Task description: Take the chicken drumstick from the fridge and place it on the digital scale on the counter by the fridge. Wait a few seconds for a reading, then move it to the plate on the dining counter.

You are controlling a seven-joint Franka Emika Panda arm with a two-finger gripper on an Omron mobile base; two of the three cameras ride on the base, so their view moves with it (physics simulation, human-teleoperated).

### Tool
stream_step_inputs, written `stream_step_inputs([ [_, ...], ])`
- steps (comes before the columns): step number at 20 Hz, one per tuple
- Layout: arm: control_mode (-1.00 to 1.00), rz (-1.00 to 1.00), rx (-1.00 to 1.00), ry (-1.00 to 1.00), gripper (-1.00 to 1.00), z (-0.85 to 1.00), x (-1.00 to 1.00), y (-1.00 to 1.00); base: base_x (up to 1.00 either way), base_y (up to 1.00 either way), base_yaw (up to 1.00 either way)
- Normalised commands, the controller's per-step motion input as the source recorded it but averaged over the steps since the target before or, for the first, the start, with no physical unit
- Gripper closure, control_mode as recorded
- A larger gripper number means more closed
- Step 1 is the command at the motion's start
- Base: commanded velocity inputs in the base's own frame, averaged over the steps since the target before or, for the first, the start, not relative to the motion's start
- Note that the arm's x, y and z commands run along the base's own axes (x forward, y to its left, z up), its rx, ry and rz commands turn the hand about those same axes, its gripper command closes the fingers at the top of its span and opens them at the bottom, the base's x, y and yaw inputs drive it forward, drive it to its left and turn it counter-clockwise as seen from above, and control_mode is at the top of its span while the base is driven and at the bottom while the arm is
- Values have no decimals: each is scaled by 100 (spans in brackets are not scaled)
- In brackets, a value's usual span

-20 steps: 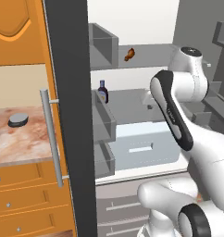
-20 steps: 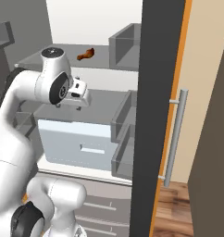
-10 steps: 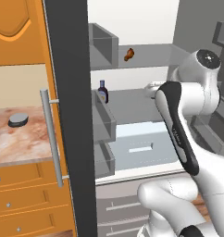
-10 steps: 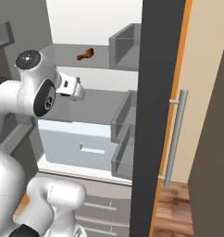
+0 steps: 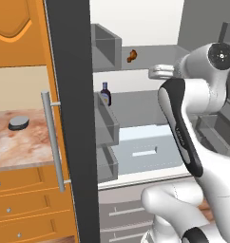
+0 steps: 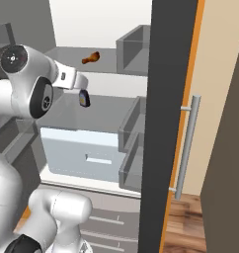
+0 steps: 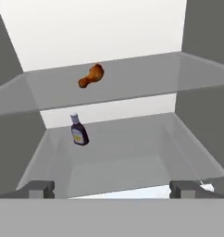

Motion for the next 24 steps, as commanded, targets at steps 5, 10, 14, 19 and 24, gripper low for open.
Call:
stream_step_inputs([
  [5,-100,0,9,-13,-100,33,36,0,0,0,0],
  [10,-100,0,6,-6,-100,11,66,0,0,0,0],
  [14,-100,0,5,0,-100,8,77,0,0,0,0],
  [19,-100,0,4,1,-100,3,88,3,0,0,0],
  [24,-100,0,1,7,-100,0,91,8,0,0,0],
])
